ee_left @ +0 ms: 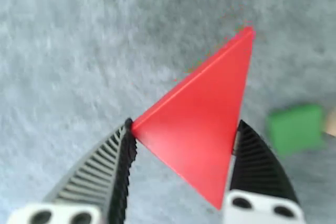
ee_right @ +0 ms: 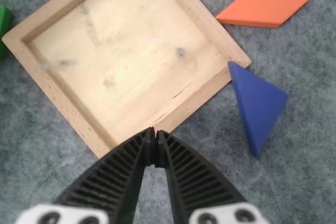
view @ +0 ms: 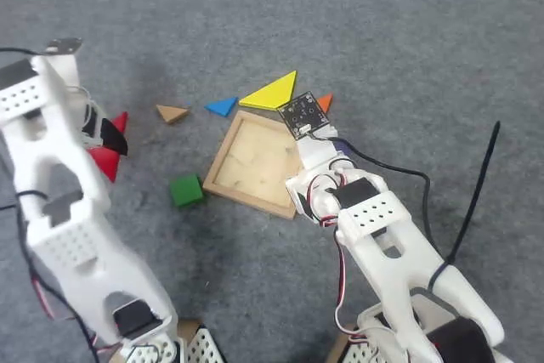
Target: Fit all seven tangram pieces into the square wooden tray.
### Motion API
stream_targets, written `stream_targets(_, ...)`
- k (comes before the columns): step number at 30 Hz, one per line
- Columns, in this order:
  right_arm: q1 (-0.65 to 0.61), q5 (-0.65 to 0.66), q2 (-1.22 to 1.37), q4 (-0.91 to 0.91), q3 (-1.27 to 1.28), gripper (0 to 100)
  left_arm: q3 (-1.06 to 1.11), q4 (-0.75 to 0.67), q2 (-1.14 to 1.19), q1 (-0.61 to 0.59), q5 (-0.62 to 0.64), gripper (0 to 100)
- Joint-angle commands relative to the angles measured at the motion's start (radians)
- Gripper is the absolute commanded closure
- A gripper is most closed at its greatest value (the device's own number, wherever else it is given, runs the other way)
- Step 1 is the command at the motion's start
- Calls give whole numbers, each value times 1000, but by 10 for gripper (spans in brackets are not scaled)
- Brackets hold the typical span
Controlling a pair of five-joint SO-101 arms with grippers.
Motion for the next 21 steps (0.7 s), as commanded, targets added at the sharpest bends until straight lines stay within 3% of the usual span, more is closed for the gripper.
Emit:
stream_targets(1, 25, 15, 2, -21, -23, 989, 180, -49, -215, 48, 146, 898)
stream_targets(6, 96, 8, -28, -16, -29, 989, 469, -152, -394, 181, 448, 899)
stream_targets(11, 154, 5, -163, -13, 29, 991, 679, -307, -526, 374, 623, 896)
stream_targets(18, 214, -68, -417, -16, 164, 990, 719, -431, -509, 591, 957, 894)
stream_targets(21, 214, -72, -495, -16, 213, 990, 719, -514, -446, 667, 1023, 873)
